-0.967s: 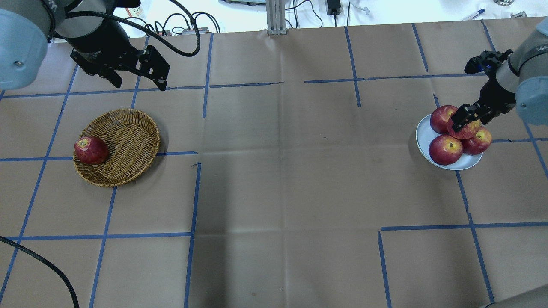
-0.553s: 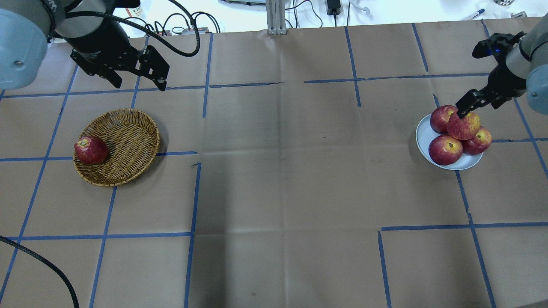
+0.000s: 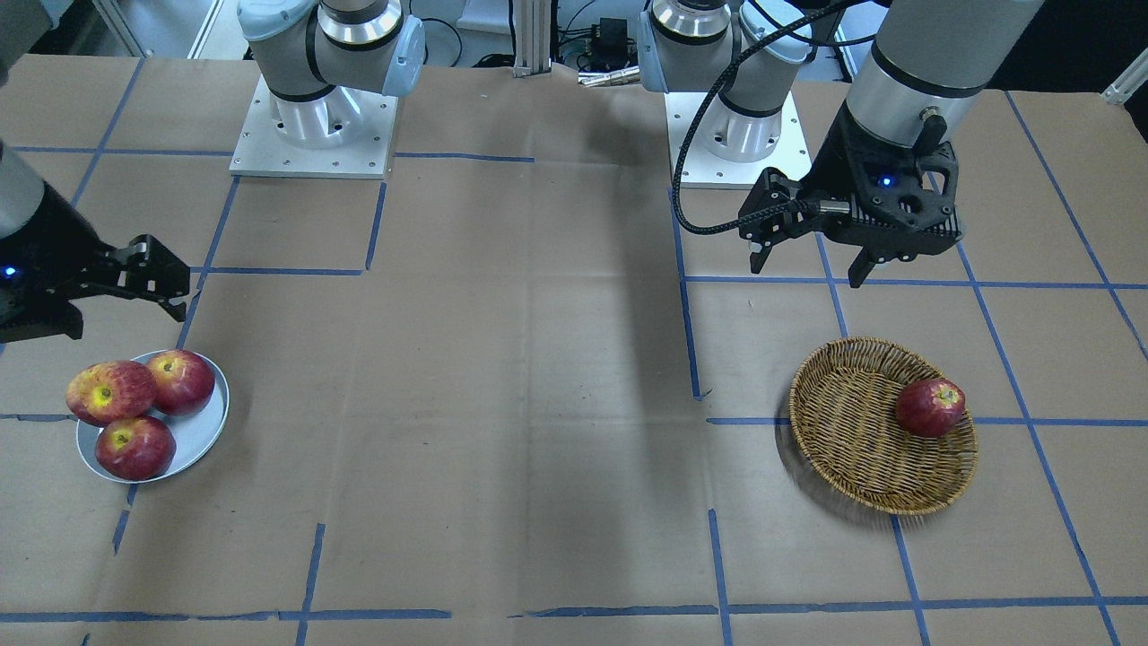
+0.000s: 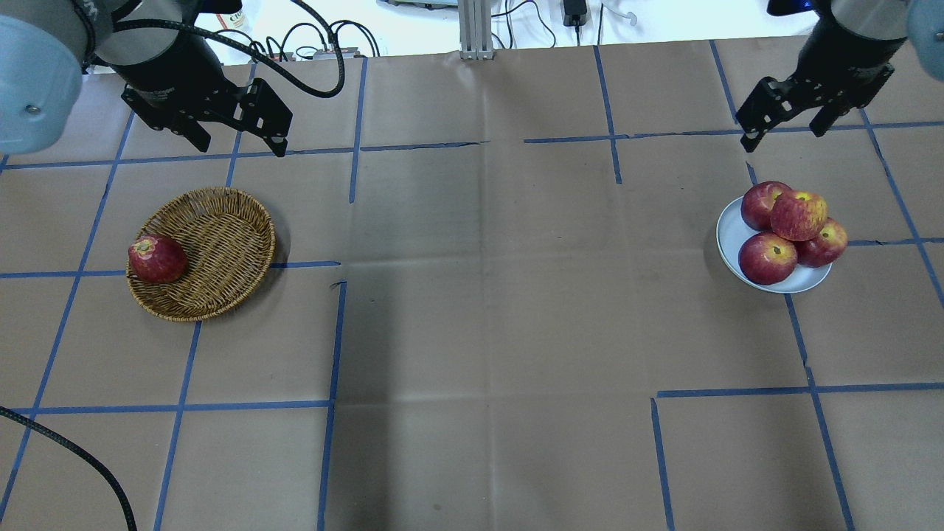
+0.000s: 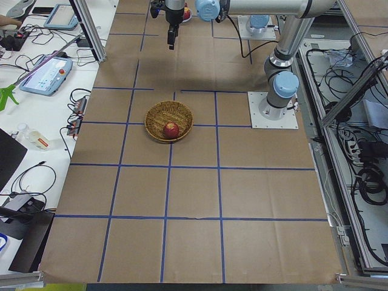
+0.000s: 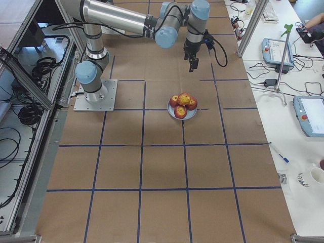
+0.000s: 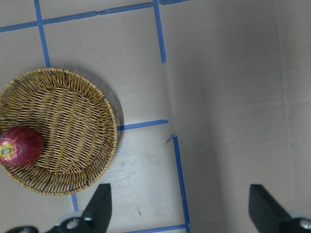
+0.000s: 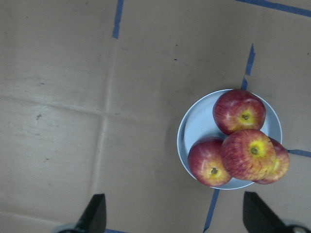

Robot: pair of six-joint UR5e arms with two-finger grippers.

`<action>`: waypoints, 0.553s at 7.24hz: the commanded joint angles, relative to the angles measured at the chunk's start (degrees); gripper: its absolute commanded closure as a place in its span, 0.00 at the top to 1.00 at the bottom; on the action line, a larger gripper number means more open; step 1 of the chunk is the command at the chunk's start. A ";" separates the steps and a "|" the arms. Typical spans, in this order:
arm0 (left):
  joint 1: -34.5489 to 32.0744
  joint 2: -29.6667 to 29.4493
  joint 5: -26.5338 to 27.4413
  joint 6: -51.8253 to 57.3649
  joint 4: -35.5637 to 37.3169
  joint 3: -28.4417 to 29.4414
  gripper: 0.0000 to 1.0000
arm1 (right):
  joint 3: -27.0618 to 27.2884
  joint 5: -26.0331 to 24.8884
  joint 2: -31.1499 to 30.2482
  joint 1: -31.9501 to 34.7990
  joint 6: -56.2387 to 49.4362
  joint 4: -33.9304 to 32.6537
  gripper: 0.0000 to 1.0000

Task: Transfer apple from basket to plate

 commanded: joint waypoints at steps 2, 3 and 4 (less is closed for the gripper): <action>-0.09 0.07 0.00 -0.10 0.00 0.09 0.99 | 3.59 -0.09 -7.32 7.42 10.92 5.13 1.00; -0.09 0.07 0.00 -0.10 0.00 0.00 0.99 | 6.05 0.52 -9.35 7.69 13.64 5.14 1.00; -0.09 0.07 0.00 -0.10 -0.08 0.00 0.99 | 8.43 0.43 -10.85 7.95 13.84 4.18 1.00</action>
